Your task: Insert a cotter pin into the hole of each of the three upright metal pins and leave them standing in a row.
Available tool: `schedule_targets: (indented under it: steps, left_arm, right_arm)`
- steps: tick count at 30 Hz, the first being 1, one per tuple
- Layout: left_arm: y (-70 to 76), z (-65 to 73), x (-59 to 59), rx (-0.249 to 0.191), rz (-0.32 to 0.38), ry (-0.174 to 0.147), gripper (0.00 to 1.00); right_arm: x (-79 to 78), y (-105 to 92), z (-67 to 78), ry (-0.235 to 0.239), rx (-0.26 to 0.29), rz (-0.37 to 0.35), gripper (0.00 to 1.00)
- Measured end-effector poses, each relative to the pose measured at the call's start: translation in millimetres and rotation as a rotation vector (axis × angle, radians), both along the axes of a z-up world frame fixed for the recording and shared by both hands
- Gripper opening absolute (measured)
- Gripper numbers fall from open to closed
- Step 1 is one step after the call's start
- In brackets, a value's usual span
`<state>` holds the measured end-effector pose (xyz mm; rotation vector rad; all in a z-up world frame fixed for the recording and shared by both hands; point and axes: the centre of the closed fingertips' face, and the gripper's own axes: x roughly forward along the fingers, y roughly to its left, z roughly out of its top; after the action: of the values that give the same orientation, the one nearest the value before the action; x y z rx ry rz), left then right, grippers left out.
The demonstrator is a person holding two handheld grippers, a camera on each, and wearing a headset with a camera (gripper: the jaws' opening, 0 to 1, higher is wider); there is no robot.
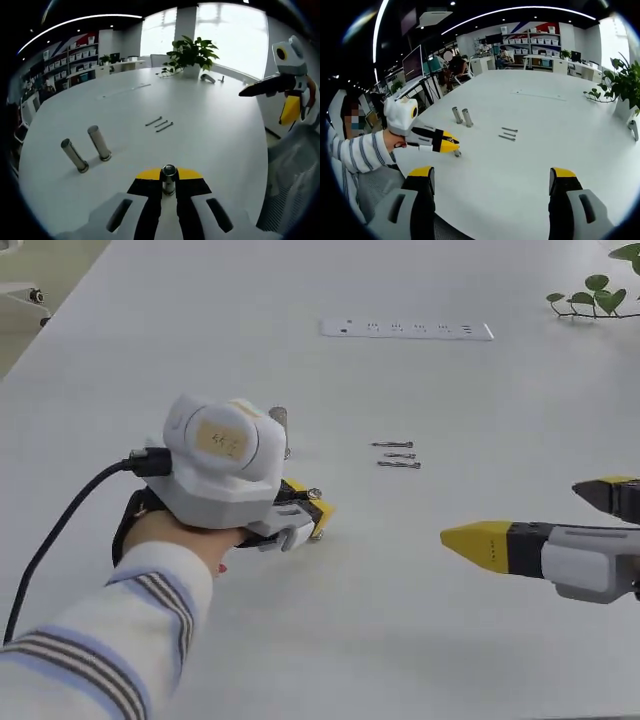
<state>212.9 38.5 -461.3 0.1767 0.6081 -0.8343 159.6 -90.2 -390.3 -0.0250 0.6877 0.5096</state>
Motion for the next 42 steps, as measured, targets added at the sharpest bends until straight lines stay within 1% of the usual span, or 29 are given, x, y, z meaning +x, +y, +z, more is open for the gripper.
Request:
schedule_targets:
  steps: [1, 4, 9, 10, 12, 16, 18, 20, 21, 24, 26, 27, 30, 33, 34, 35, 36, 39, 40, 41, 42]
  left_arm:
    - [-0.9, -1.5, -1.0, 0.004, -0.003, 0.004, 0.05]
    - [-3.1, 0.1, -1.2, -0.003, 0.000, 0.000, 0.05]
    - [-4.6, 0.2, -2.3, 0.002, -0.004, -0.010, 0.05]
    - [-5.4, 0.5, -2.9, -0.012, 0.007, 0.001, 0.05]
    - [-6.0, 0.9, -3.1, -0.027, 0.020, 0.013, 0.05]
    - [-6.5, 1.4, -3.1, -0.025, 0.018, 0.007, 0.06]
    - [-6.1, 1.3, -2.7, -0.032, 0.031, 0.022, 0.06]
    - [-3.8, 1.6, -0.8, -0.032, 0.049, 0.026, 0.06]
    - [-4.0, 1.7, -1.9, -0.031, 0.039, 0.030, 0.06]
    - [-4.4, 2.8, -4.9, -0.020, 0.002, 0.021, 0.06]
    - [-5.2, 6.7, -8.2, -0.028, -0.025, 0.018, 0.07]
    - [-5.8, 10.2, -9.8, -0.035, -0.046, 0.011, 0.09]
    - [-5.8, 20.4, -14.1, -0.062, -0.081, 0.010, 0.17]
    - [-2.4, 30.3, -17.2, -0.083, -0.110, -0.003, 0.32]
    - [0.6, 34.4, -18.4, -0.088, -0.118, -0.011, 0.39]
    - [2.7, 37.6, -19.3, -0.091, -0.124, -0.021, 0.43]
    - [5.4, 42.7, -21.1, -0.098, -0.141, -0.038, 0.48]
    - [14.2, 53.5, -25.7, -0.121, -0.158, -0.056, 0.58]
    - [17.5, 55.7, -27.2, -0.122, -0.160, -0.061, 0.61]
    - [23.0, 58.4, -28.6, -0.105, -0.169, -0.083, 0.64]
    - [27.4, 58.5, -29.9, -0.081, -0.181, -0.096, 0.67]
  right_arm:
    - [0.0, -0.8, -0.6, 0.000, 0.001, 0.000, 0.94]
    - [-0.3, -1.2, -1.2, 0.002, 0.004, -0.001, 0.94]
    - [-1.0, -1.6, -2.2, 0.003, 0.005, 0.002, 0.94]
    - [-1.0, -1.6, -2.3, 0.003, 0.005, 0.002, 0.94]
    - [-0.7, -1.5, -2.7, 0.002, 0.006, 0.003, 0.94]
    - [-0.9, -0.7, -1.1, -0.002, 0.003, 0.009, 0.94]
    - [-0.8, 0.1, 0.6, -0.005, 0.007, 0.008, 0.94]
    - [-0.4, 0.2, 2.1, -0.011, 0.009, 0.007, 0.94]
    - [-0.4, 0.0, 2.6, -0.013, 0.008, 0.008, 0.94]
    - [-1.5, 0.4, 3.7, -0.014, 0.007, 0.011, 0.94]
    - [-2.0, 0.3, 3.7, -0.013, 0.005, 0.011, 0.94]
    - [-2.0, -0.2, 3.3, -0.011, 0.004, 0.011, 0.94]
    - [-2.0, -0.4, 2.9, -0.007, 0.005, 0.012, 0.94]
    - [-2.0, -0.1, 3.0, -0.005, 0.004, 0.013, 0.94]
    - [-1.7, -0.2, 3.2, -0.005, 0.002, 0.014, 0.94]
    - [-1.5, -0.2, 3.4, -0.005, 0.001, 0.015, 0.94]
    - [-1.4, -0.2, 3.5, -0.004, 0.001, 0.015, 0.94]
    - [-0.6, -1.0, 3.5, -0.002, -0.001, 0.016, 0.93]
    - [-0.5, -1.2, 3.5, -0.001, -0.002, 0.017, 0.93]
    - [0.0, -1.8, 3.1, 0.000, -0.003, 0.016, 0.93]
    - [0.3, -2.4, 3.0, 0.001, -0.005, 0.016, 0.93]
